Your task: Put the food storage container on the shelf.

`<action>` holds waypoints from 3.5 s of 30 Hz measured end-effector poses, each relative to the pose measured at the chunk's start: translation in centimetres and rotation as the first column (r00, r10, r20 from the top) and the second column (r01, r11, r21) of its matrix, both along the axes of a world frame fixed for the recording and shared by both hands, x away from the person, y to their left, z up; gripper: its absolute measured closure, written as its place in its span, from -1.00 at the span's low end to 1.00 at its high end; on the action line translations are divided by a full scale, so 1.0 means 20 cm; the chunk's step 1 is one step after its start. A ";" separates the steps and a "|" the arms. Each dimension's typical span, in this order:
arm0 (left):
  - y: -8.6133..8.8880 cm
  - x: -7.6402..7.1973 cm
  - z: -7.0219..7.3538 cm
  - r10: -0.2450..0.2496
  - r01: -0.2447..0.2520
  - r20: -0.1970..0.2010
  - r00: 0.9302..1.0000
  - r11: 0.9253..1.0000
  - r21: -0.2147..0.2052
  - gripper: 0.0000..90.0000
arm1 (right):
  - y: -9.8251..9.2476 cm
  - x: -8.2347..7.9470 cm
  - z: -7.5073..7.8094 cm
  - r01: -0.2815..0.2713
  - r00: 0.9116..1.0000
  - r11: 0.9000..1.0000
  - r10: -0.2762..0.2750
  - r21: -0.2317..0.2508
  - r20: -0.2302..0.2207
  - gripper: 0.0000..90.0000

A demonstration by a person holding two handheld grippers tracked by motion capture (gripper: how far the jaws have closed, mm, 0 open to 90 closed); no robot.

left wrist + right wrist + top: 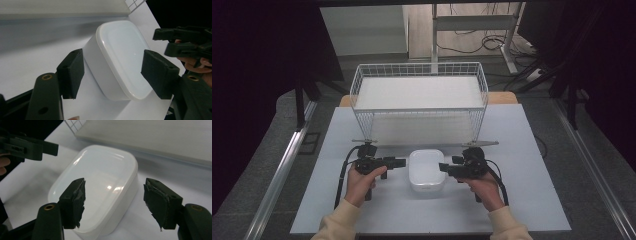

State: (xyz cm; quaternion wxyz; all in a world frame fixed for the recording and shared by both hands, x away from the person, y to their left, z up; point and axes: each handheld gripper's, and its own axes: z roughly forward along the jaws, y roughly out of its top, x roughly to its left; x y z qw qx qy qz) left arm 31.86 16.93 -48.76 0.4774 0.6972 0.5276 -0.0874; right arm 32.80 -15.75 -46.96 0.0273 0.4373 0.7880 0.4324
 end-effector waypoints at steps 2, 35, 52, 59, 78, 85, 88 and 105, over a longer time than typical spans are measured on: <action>-0.02 0.01 -0.02 -0.015 0.015 -0.003 1.000 1.000 0.000 -0.23 | 0.01 0.01 -0.02 -0.006 1.000 1.000 0.006 0.002 -0.016 -0.23; -0.11 -0.01 -0.11 -0.042 0.036 -0.093 0.995 0.997 -0.063 0.33 | -0.01 0.01 -0.09 0.027 0.981 0.992 -0.004 0.119 -0.193 0.38; -0.09 -0.10 -0.03 -0.038 0.038 0.018 0.999 0.999 -0.013 0.71 | -0.07 -0.06 -0.05 0.027 0.984 0.980 0.009 0.199 -0.177 0.77; -0.09 -0.11 -0.01 -0.045 0.045 0.036 0.998 0.999 -0.003 0.72 | -0.06 -0.07 -0.03 0.003 0.991 0.982 0.023 0.189 -0.134 0.78; -0.07 -0.19 0.17 -0.064 0.061 0.169 0.984 0.998 0.025 0.72 | -0.05 -0.16 0.14 -0.071 0.997 0.979 0.065 0.191 0.037 0.79; -0.06 -0.21 0.24 -0.072 0.066 0.215 0.974 0.997 0.032 0.72 | -0.05 -0.19 0.21 -0.093 0.993 0.978 0.077 0.189 0.092 0.79; -0.06 -0.22 0.26 -0.071 0.067 0.225 0.972 0.997 0.027 0.72 | -0.05 -0.20 0.24 -0.103 0.990 0.977 0.083 0.186 0.112 0.79; -0.04 -0.22 0.40 -0.058 0.045 0.300 0.952 0.998 0.051 0.71 | -0.03 -0.21 0.37 -0.129 0.976 0.975 0.093 0.181 0.195 0.80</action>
